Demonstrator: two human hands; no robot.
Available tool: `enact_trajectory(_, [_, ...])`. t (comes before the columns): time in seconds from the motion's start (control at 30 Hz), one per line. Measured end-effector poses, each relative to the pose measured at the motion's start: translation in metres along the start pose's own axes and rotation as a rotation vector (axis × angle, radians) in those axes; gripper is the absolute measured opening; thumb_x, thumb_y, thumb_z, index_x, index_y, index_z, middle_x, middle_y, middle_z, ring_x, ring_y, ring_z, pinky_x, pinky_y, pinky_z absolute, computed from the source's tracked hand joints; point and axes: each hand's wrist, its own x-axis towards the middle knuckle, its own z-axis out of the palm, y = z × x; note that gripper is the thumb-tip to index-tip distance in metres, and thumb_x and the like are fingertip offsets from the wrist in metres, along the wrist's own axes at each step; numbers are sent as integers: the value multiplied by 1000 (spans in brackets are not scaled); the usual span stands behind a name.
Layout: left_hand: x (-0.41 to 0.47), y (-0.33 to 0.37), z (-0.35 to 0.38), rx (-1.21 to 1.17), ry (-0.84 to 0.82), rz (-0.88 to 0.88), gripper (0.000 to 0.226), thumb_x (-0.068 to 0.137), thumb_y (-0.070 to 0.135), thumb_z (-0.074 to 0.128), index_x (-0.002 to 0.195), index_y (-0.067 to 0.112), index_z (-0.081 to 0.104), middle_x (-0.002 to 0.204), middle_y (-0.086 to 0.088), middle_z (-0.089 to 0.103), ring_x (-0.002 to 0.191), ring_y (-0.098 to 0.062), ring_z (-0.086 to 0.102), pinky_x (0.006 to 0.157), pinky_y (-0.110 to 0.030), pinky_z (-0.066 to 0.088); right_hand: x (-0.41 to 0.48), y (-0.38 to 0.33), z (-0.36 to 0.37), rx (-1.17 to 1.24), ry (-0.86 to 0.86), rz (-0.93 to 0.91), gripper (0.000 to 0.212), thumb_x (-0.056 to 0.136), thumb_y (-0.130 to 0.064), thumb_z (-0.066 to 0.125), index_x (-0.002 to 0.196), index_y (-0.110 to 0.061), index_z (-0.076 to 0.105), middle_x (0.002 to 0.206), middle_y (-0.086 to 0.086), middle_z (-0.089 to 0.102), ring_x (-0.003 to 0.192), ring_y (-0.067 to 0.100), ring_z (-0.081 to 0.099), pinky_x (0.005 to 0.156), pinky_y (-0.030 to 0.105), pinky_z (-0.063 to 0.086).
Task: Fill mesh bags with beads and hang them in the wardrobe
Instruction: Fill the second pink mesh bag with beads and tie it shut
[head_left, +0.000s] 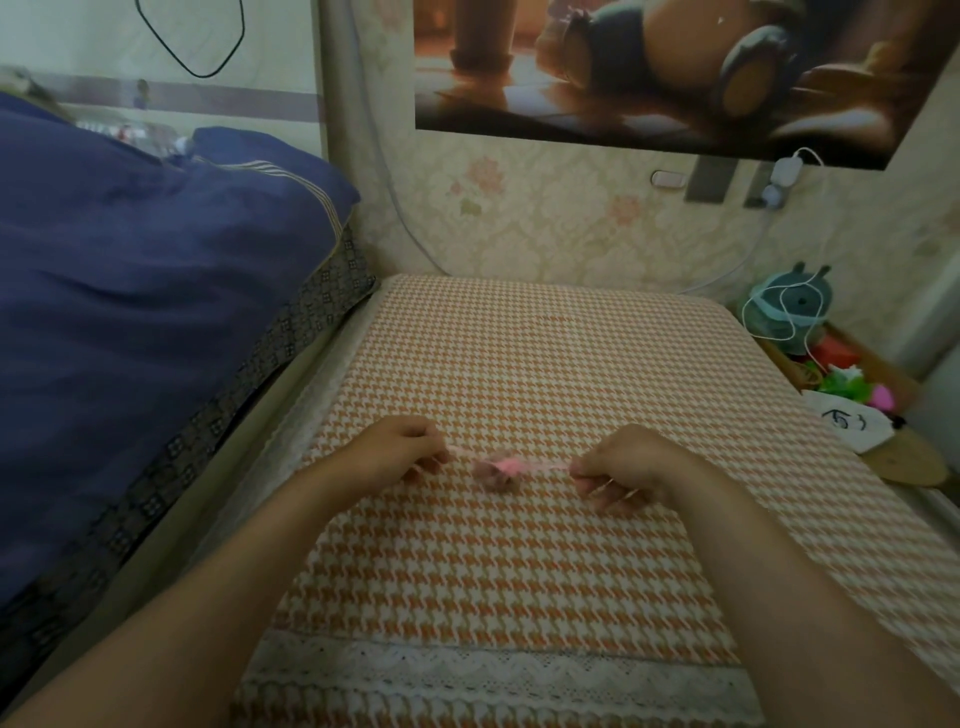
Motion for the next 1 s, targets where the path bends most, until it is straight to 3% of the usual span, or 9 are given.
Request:
enact_trajectory(0.2, [-1,5,12,-45,-68,94,27,98,15,49,79,11,67,105,-14,70,98,-25,64,80,-34,49,-12,-3,-1,-214,-126,-215,13,96,-14,64,96,-10,77,80,1,76,59,12,67,50,23,49])
enact_trajectory(0.4, [3,19,40,-81,-97,210,30,94,5,53,67,14,62,113,-6,70,98,-14,63,82,-27,46,-8,-18,15,-215,168,-463,9,89,-19,73,92,-22,81,72,-9,74,53,11,66,51,20,48])
enact_trajectory(0.53, [8,18,53,-99,-122,198,29,94,4,54,67,12,64,93,-17,72,79,-21,63,71,-32,48,-4,-24,30,-160,235,-525,8,89,-22,74,93,-27,79,77,-10,74,51,12,68,51,20,49])
enact_trajectory(0.7, [7,23,63,-237,-139,136,25,96,0,49,74,5,59,59,8,70,53,0,62,54,-14,45,-1,-29,43,8,221,-534,9,87,-12,75,90,-20,73,70,-2,70,43,0,62,45,16,48])
enact_trajectory(0.83, [10,17,64,-289,-138,97,22,94,6,54,79,7,70,66,5,73,62,-1,64,58,-12,46,5,-29,50,92,211,-510,10,85,-12,76,80,-20,72,64,1,70,48,15,65,52,30,54])
enact_trajectory(0.93, [14,11,65,-286,-58,54,19,94,18,60,86,9,76,72,2,73,65,-6,64,56,-13,47,6,-31,49,71,201,-470,6,91,-16,71,87,-19,74,75,1,73,48,15,65,45,23,48])
enact_trajectory(1.0, [17,8,67,-275,-5,29,19,93,23,64,85,11,77,72,1,72,62,-5,62,53,-14,46,3,-32,48,7,136,-443,14,96,-16,61,94,-19,75,81,-1,73,52,15,66,42,20,45])
